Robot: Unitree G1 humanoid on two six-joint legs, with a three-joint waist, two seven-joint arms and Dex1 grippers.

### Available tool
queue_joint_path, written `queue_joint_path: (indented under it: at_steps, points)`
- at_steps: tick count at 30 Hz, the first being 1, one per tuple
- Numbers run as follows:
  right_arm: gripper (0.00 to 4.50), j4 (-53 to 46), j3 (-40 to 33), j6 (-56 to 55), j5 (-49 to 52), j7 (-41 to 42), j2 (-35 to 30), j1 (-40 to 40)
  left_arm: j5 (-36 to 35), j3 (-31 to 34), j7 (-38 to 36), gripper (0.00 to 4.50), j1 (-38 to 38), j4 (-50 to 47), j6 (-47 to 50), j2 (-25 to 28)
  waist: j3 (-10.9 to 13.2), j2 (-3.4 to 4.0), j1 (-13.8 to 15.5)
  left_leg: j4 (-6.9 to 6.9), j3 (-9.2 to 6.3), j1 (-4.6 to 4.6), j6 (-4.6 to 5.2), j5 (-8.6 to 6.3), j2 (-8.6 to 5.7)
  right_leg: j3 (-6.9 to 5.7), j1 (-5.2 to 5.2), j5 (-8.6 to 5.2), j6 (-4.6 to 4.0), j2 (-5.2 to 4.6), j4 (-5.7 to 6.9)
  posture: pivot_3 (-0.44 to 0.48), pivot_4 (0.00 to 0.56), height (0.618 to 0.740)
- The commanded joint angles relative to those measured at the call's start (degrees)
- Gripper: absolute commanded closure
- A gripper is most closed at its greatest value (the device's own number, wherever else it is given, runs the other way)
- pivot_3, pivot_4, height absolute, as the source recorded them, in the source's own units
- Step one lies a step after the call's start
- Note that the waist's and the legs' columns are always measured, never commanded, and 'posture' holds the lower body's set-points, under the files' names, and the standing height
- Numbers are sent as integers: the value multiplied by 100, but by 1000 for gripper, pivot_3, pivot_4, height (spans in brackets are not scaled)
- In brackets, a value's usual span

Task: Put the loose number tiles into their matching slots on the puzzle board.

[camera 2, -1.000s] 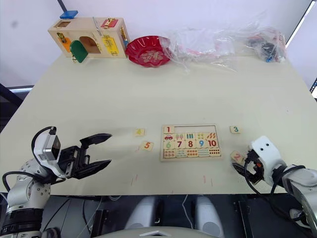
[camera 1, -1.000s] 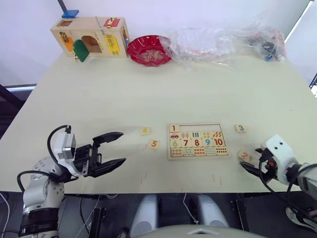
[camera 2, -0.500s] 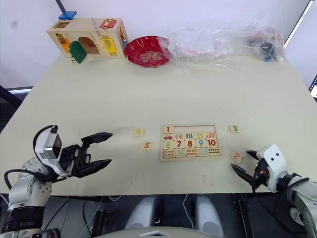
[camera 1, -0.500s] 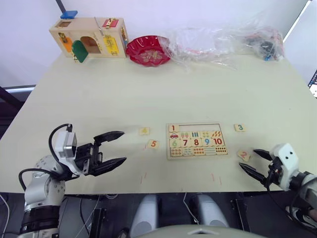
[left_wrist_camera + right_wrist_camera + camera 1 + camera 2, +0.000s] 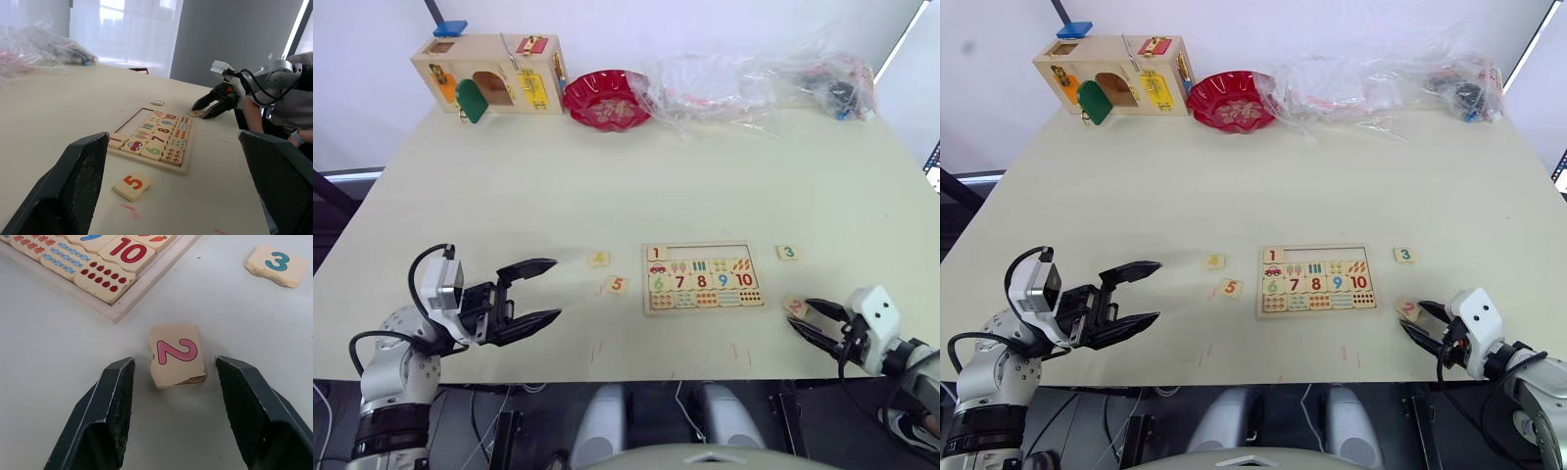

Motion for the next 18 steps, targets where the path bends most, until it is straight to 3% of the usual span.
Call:
queue_joint_path:
  at_steps: [1, 4, 9, 15, 18]
  points:
    - [1911, -55, -56, -36, 74, 14, -34, 44, -10, 57, -149, 0, -42, 8, -52, 71, 0, 0, 1, 0, 0, 0, 0, 0, 0, 0, 0, 0, 0, 0, 0, 0, 150, 740]
    - [1911, -39, -39, -24, 82, 14, -44, 18, -6, 53, -162, 0, -53, 24, -62, 66, 0, 0, 1, 0, -1, 0, 0, 0, 0, -1, 0, 0, 0, 0, 0, 0, 150, 740]
    - [3622, -21, 8, -30, 49, 25, -71, 1, 0, 54, -175, 0, -69, 43, -72, 54, 0, 0, 0, 0, -1, 0, 0, 0, 0, -1, 0, 0, 0, 1, 0, 0, 150, 740]
    - [3613, -479, -118, 110, 62, 57, -433, -161, -43, 77, -184, 0, -29, -13, -45, 51, 1, 2, -1, 0, 1, 0, 0, 0, -1, 2, 0, 0, 0, 0, 1, 0, 150, 740]
    - [3613, -961, -170, 684, 393, 226, -983, -628, -134, 108, -216, 0, 0, -56, -14, 77, 9, 15, -14, 0, 0, 0, 0, 0, 0, 0, 0, 0, 0, 2, 0, 0, 150, 740]
